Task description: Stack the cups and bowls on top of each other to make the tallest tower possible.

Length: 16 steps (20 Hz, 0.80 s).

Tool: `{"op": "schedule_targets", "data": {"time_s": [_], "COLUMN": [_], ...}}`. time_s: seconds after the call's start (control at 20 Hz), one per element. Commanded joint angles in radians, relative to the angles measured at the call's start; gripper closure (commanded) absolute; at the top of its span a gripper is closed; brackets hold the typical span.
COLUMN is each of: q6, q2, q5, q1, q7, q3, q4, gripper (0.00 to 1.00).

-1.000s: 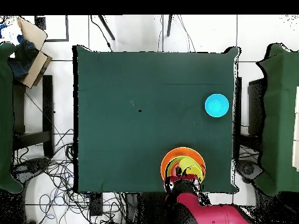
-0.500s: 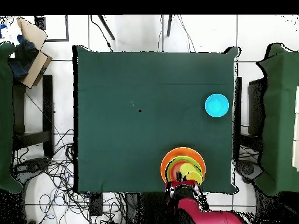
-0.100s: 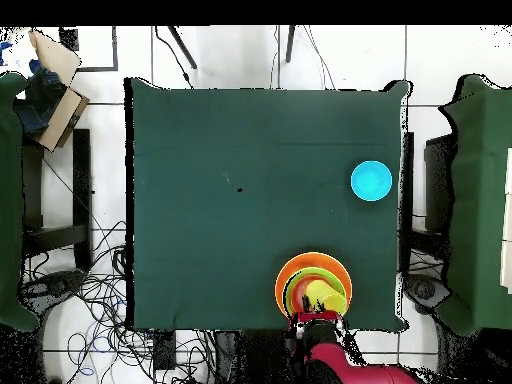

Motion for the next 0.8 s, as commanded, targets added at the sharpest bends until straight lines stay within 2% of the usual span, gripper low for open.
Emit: {"op": "schedule_targets", "data": {"time_s": [0.05,0.4,0.6,0.8], "q6": [-0.036,0.036,0.120,0.222], "q2": [0.095,0.009,-0.056,-0.108], "q5": [-0.067,-0.046,-0.015,0.055], "q1": [0.048,0.025,-0.040,-0.124], "q7": [0.070,0.078,0.067,0.029], "q3": [-0.063,0.021,0.136,0.297], "q4": [-0.095,-0.061,-0.030,-0.019], "gripper": [0.00,0.00,0.00,0.00]}}
